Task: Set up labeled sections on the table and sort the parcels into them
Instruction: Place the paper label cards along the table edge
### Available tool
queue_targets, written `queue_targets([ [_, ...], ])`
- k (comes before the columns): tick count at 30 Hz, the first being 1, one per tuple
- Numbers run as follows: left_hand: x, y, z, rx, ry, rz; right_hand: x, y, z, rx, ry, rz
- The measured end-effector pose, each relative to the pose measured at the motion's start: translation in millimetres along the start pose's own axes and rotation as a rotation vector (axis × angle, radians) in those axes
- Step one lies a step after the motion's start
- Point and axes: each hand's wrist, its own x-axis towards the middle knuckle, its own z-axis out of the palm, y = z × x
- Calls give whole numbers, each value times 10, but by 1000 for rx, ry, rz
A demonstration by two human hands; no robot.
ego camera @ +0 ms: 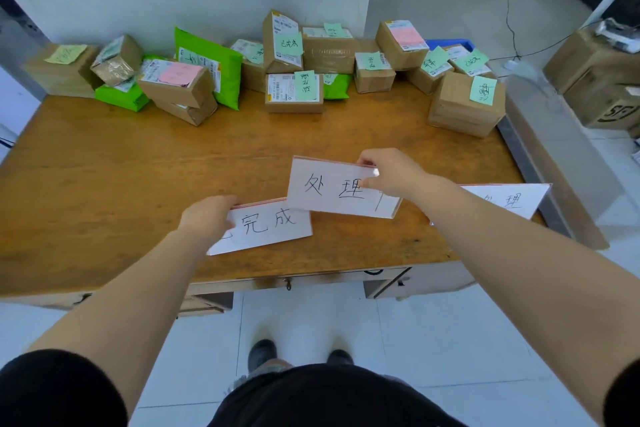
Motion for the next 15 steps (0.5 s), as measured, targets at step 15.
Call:
queue_targets([
  [15, 132, -1225, -128, 56, -48, 9, 196, -401, 677, -233, -140, 129],
])
